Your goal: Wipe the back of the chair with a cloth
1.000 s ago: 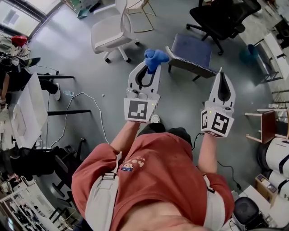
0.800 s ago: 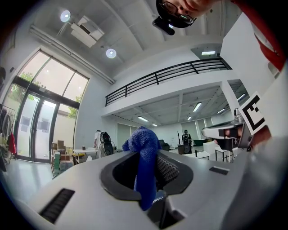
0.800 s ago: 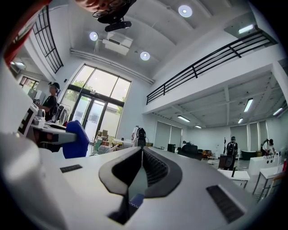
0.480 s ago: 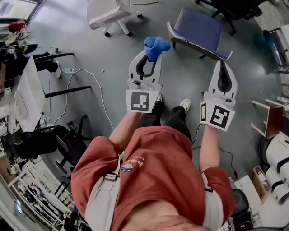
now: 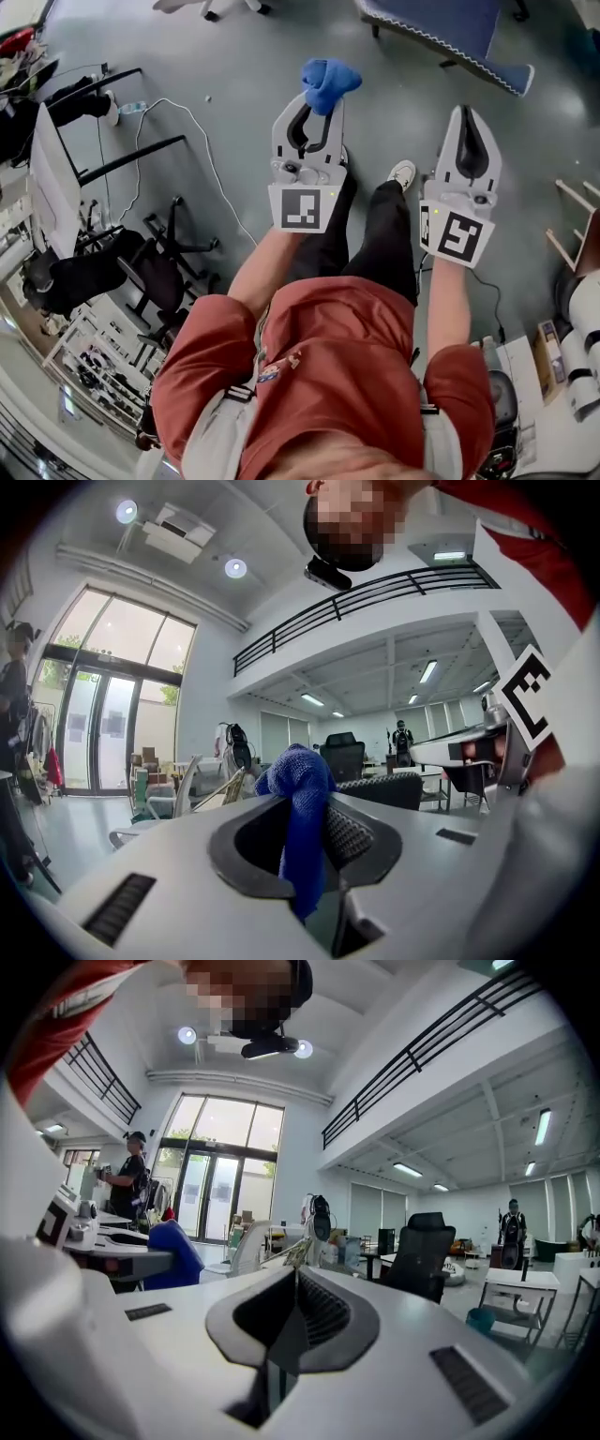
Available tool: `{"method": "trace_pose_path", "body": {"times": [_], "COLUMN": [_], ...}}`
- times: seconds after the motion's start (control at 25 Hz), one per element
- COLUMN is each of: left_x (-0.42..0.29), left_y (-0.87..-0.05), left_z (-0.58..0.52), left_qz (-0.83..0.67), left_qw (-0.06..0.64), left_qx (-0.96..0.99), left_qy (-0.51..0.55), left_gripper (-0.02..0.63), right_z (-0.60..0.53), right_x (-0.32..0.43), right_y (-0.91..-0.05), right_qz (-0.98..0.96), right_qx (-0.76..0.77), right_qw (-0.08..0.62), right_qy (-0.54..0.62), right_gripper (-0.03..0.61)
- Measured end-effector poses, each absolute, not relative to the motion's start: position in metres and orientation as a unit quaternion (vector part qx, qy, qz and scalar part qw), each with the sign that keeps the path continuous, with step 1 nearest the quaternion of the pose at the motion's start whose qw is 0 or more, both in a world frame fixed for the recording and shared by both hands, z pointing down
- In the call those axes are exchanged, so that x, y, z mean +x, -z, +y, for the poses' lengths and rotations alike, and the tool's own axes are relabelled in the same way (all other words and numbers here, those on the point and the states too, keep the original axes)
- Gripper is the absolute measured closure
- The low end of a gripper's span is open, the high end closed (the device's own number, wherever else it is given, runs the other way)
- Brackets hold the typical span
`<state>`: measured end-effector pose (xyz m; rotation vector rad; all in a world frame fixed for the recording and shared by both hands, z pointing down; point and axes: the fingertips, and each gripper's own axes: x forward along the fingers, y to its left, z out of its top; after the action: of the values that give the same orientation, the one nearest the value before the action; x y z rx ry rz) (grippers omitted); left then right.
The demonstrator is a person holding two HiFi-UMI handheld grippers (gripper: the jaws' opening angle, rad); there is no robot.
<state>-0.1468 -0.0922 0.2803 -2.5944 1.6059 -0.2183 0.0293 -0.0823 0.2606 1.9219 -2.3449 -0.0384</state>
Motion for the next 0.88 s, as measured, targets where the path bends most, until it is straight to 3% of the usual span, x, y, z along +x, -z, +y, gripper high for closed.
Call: {"method": "trace_pose_path", "body": {"times": [0.24,0.52,0.88], "left_x": [-0.142,-0.145,-0.142], "left_y": [-0.369,-0.476,-0.536], "left_z": [-0.086,-0.081,-0.083], "left_qz": [0.531,0.531,0.517], "left_qw": [0.043,0.03,0.028], "left_qx": [-0.843,-0.842,-0.848], "left_qy": [0.073,0.091,0.114], "left_gripper": [0.524,0.525,0.525], "right_z": [-0.075,-0.073,-0.07], "right_x": [0.013,0.013,0.021], "right_y": [-0.353,-0.456,-0.521], "right_qz": [-0.771,-0.771,-0.761], "right_qx": [0.63,0.633,0.641], "right_qw": [0.098,0.069,0.088], "right_qy": [0.012,-0.016,-0.053], "right_gripper": [0.554,0.554,0.554]}}
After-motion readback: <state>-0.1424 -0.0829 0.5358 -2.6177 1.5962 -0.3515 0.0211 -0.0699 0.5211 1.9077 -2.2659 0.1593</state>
